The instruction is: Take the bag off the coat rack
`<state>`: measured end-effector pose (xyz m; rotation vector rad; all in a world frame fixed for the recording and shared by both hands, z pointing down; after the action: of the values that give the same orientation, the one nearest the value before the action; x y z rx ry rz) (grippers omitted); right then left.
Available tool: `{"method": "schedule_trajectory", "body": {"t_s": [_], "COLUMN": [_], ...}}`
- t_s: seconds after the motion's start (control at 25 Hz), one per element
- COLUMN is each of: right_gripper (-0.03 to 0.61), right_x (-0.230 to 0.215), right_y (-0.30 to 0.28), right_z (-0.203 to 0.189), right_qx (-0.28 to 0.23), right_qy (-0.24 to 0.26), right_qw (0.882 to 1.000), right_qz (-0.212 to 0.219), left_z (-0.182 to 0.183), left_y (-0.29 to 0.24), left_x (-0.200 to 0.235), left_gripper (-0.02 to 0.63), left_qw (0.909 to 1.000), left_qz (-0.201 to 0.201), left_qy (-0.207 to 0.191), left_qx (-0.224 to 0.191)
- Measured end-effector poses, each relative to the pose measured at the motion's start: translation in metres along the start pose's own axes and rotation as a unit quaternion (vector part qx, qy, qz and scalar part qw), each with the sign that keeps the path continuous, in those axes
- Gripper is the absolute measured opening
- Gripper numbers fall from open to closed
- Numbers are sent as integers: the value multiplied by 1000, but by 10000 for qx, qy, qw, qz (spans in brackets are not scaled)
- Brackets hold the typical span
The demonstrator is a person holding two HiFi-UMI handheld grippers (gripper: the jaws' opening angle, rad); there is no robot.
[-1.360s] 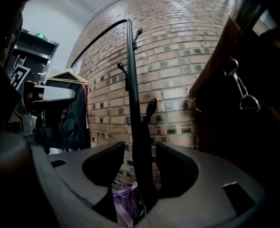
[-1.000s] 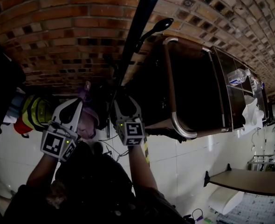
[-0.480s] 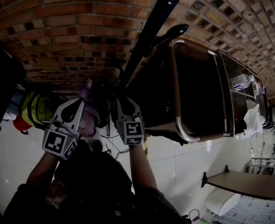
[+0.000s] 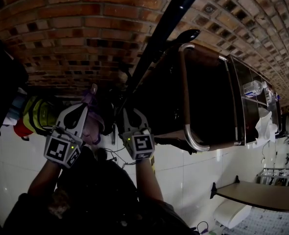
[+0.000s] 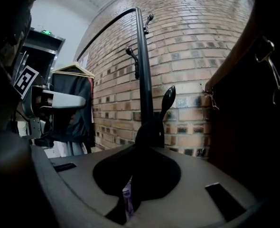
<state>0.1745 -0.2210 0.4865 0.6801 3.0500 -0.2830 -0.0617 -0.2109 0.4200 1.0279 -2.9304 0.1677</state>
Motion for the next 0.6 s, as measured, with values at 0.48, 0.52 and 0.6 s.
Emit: {"method": "schedule_trajectory", "body": {"t_s": [0.48,0.52,0.6], "right_gripper": [17,17,15], "right_x": [1,1,0], "right_y": [11,10,8], "right_z": [30,33,37], "right_qx": [-403,-422,-477], "right_qy": [-242,-348,-611], "right_qw": [9987,9983,9967], "right_qz": [183,203,236], "left_z": [0,0,0], "left_y": [3,3,4], "left_x": [-3,-2,0], "left_gripper": [35,35,35], "left_qw": [10000,10000,10000], "left_qz": [30,40,89], "left_qy": [-4,-14,8], "left_qx": [-65,-62,-28]}}
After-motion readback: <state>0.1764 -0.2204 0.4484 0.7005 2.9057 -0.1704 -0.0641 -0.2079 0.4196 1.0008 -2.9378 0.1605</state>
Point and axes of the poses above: the fingertips, and each gripper's own axes: y backward along the fingers, x to its left, z out of its top, the point moved 10 cm from there along y, backward along the fingers
